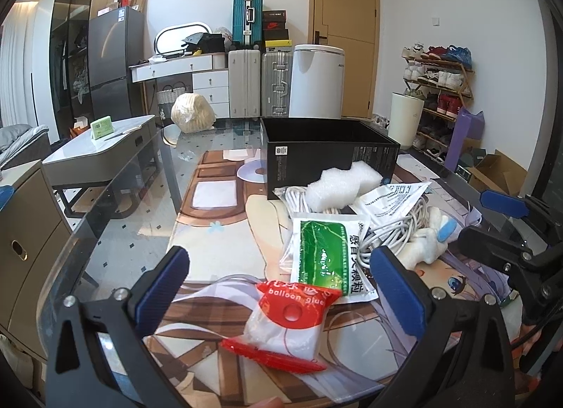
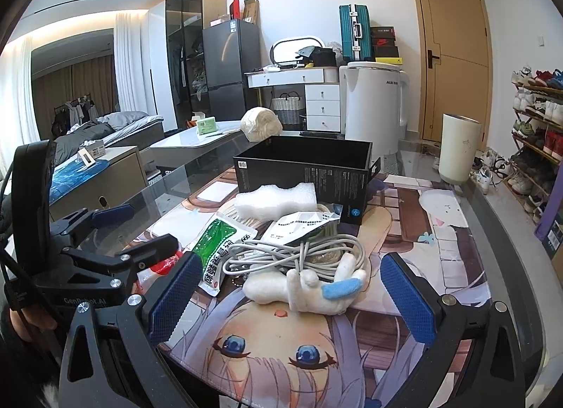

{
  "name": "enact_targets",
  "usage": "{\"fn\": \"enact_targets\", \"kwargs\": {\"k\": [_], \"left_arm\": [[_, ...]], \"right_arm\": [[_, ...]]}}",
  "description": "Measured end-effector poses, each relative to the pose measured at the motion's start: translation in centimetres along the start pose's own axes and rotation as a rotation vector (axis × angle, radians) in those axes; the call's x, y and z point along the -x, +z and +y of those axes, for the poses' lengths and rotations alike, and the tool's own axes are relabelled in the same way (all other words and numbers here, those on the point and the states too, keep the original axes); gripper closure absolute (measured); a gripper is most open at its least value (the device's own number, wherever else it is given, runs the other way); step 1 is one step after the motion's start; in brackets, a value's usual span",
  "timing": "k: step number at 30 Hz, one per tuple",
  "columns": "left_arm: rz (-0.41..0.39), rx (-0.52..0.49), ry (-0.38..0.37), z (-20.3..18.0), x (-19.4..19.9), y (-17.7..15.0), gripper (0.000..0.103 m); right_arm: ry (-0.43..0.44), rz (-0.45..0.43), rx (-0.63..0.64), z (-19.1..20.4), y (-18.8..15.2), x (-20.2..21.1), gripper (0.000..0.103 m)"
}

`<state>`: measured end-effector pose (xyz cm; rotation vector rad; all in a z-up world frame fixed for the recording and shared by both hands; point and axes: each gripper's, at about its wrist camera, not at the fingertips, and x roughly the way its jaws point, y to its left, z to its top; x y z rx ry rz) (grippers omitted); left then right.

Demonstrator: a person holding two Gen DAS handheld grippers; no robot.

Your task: Organize soft objects

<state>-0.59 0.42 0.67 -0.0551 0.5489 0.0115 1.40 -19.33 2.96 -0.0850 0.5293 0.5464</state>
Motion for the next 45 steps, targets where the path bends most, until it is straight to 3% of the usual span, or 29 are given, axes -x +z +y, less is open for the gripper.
{"fn": "enact_targets", "kwargs": {"k": [45], "left_arm": [[0.059, -0.048, 0.007, 1.4, -1.6, -1.3, 0.000]], "right_arm": [[-0.028, 0.100, -0.005, -0.7, -1.2, -2.4, 0.000]]}}
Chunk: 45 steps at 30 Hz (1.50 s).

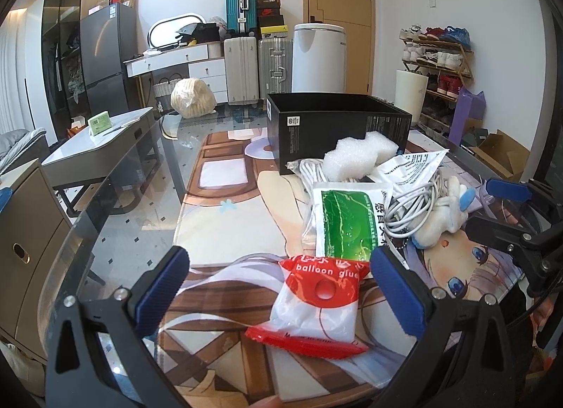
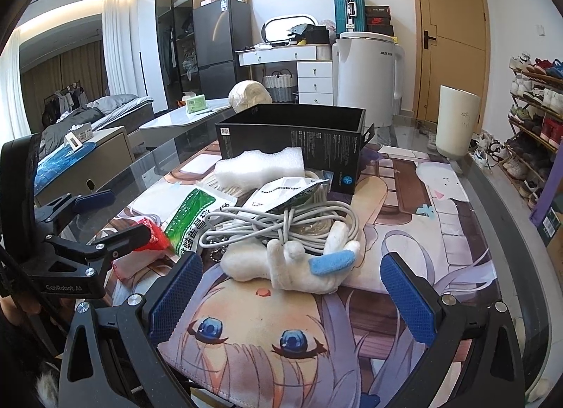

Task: Organize soft objects
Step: 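Move left tool to the red-white package while right tool approaches the white plush bunny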

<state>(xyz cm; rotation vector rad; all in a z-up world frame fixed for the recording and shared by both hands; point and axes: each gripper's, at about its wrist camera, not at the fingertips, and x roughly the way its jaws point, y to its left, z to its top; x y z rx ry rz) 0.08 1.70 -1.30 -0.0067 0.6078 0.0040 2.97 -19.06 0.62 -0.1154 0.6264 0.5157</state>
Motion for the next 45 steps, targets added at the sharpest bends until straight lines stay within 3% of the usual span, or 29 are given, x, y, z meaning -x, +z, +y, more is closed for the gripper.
{"fn": "enact_targets", "kwargs": {"k": [20, 30, 45], "left_arm": [[0.020, -0.006, -0.006, 0.1, -0.5, -0.5, 0.000], [0.011, -0.007, -0.013, 0.1, -0.1, -0.4, 0.000], [-0.077, 0.043, -0.028, 0.5, 0.6, -0.7, 0.000]], "right_arm": [[0.022, 0.048, 0.002, 0.2, -0.3, -1.0, 0.000], [0.006, 0.025, -0.012, -0.4, -0.1, -0.5, 0.000], [-0.010, 0.001, -0.054, -0.7, -0.5, -1.6, 0.000]]}}
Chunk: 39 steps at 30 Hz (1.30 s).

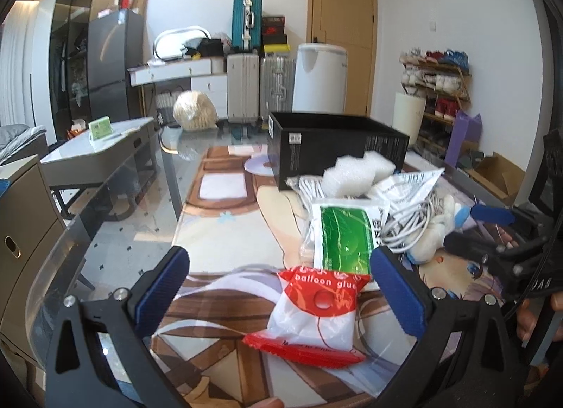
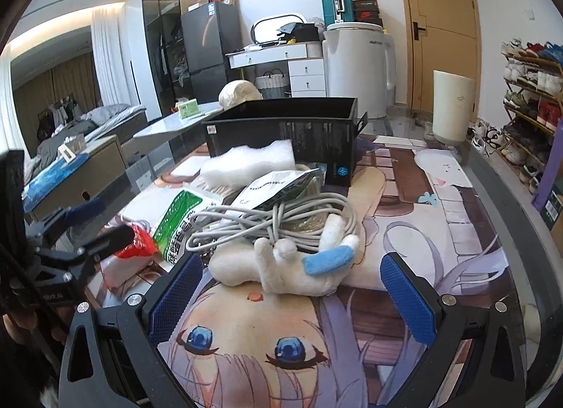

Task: Organize soft objects
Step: 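Move left tool to the red-white package while right tool approaches the white plush bunny, then close left tool on the balloon glue package while right tool grasps the plush bunny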

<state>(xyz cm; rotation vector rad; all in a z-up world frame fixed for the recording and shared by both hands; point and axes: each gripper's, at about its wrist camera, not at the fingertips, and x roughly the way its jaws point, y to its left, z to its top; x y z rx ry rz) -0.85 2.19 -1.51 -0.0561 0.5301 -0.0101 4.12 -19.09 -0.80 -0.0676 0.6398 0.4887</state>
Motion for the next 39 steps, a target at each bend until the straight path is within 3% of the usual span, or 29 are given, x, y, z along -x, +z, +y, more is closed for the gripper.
{"fn": "enact_targets", "kwargs": {"k": [3, 21, 26, 32, 34, 39], "left_arm": [[-0.034, 0.001, 0.006, 0.0, 0.3, -0.1, 0.000], [-0.002, -0.051, 0.012, -0.8, -0.7, -0.7, 0.000], [-0.001, -0.066, 0.007, -1.0, -0.7, -1.0, 0.001], [0.007, -0.078, -0.044, -1.4, -0.6, -1.4, 0.025], [0.019, -0.089, -0.064, -1.6, -0.6, -1.6, 0.038], [0.021, -0.131, -0.078, -2.1, -0.3, -2.2, 0.050]], "right_arm": [[0.004, 0.011, 0.024, 0.4, 0.0, -0.4, 0.000], [-0.011, 0.170, 0.094, 1.6, 1.0, -4.0, 0.001], [-0.002, 0.166, 0.090, 1.5, 0.9, -4.0, 0.001], [0.003, 0.166, 0.090, 1.4, 0.7, -3.7, 0.010], [-0.003, 0.160, 0.099, 1.5, 0.4, -3.4, 0.011], [-0.018, 0.142, 0.105, 1.4, -0.4, -2.5, 0.012]]}}
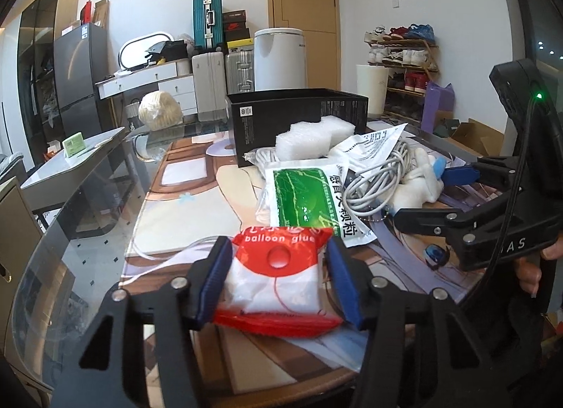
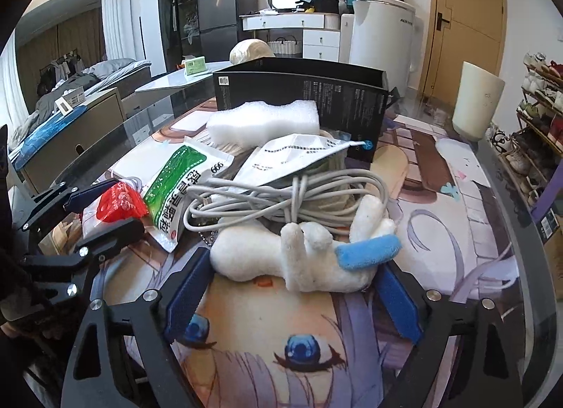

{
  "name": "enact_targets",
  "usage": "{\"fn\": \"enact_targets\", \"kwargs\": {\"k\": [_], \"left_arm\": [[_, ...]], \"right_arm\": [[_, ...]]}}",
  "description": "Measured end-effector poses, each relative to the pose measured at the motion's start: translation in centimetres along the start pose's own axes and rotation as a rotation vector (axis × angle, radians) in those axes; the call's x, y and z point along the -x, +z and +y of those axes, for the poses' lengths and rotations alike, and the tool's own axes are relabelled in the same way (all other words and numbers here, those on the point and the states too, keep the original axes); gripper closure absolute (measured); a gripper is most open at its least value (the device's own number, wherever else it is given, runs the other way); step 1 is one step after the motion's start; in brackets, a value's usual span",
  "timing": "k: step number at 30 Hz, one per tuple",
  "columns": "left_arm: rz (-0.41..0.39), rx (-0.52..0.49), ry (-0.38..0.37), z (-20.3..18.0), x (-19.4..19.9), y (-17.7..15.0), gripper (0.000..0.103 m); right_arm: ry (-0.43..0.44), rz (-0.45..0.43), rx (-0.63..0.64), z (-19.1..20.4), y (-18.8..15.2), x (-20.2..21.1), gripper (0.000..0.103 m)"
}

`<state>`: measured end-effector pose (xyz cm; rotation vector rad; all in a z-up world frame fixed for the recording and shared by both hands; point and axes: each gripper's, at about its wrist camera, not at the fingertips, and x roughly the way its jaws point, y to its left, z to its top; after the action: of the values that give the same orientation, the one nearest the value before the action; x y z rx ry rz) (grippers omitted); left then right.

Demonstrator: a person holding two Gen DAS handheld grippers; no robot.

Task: Organize soft objects
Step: 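Close left tool on the balloon glue package while right tool grasps the plush bunny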

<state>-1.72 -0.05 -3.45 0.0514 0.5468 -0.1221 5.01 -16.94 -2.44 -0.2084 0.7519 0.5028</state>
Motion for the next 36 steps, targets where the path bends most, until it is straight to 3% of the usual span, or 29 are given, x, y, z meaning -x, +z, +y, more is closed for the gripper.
{"fn": "enact_targets", "kwargs": {"k": [16, 26, 36], "left_arm": [[-0.046, 0.046, -0.021, 0.8, 1.4, 0.3, 0.059], [-0.096, 0.080, -0.027, 1.5, 2.4, 1.3, 0.061], [-0.147, 0.118, -0.022, 2.3, 2.9, 3.5, 0.061]], "right_arm": [[-0.048, -0.059, -0.062, -2.0, -1.4, 2.4, 0.012], [-0.043, -0.159, -0.071, -2.1, -0.6, 4.6, 0.012], [-0.036, -0.197, -0.057, -2.3, 0.7, 5.5, 0.012]]}}
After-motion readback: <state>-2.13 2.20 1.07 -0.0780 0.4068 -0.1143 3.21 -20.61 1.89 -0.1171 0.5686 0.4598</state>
